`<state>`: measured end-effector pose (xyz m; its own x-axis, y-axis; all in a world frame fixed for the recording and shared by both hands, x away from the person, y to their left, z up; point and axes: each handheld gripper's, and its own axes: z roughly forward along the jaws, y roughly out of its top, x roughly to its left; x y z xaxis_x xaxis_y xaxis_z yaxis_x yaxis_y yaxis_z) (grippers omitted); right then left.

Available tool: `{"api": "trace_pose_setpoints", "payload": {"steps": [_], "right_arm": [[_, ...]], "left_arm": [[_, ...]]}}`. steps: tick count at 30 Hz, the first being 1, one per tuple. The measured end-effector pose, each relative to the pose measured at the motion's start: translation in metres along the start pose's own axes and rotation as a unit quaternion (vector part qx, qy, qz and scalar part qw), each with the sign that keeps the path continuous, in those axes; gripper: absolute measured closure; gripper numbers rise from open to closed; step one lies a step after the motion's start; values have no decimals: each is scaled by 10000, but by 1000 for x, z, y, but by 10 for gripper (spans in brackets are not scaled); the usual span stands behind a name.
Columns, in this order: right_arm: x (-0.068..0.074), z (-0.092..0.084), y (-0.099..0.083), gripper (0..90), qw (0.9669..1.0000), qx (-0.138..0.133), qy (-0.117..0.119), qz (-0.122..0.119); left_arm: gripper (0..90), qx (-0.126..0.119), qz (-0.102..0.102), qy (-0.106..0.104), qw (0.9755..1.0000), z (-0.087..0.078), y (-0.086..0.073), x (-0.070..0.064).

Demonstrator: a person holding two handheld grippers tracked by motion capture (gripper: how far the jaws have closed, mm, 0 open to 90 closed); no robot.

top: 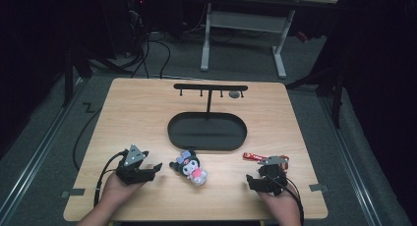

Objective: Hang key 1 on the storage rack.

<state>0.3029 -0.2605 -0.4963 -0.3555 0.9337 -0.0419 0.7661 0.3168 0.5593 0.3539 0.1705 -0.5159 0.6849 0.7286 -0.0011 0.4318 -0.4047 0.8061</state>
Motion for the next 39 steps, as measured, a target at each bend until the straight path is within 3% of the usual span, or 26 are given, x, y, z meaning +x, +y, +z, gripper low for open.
{"api": "trace_pose_setpoints", "payload": {"steps": [11, 14, 21, 27, 31, 39], "right_arm": [[1, -1, 7, 270, 9970, 721, 183, -236], [-1, -4, 5, 262, 9942, 1010, 218, -291], [-12, -16, 2, 264, 9931, 1139, 207, -213], [-27, -26, -2, 278, 9914, 1300, 139, -109], [-36, -31, -1, 286, 9912, 1318, 88, 0], [-56, -33, 0, 298, 9910, 1323, 53, 219]], "left_arm": [[301, -37, 28, -28, 10000, -1, 2, 1], [301, -3, 56, -9, 10000, -2, 0, 1], [301, -33, -44, -51, 10000, -4, 1, 2], [300, 81, 109, -83, 9999, -2, -1, -1], [301, 55, 44, -65, 10000, -2, -1, 0], [299, 98, 101, -41, 9999, -3, -2, -3]]}}
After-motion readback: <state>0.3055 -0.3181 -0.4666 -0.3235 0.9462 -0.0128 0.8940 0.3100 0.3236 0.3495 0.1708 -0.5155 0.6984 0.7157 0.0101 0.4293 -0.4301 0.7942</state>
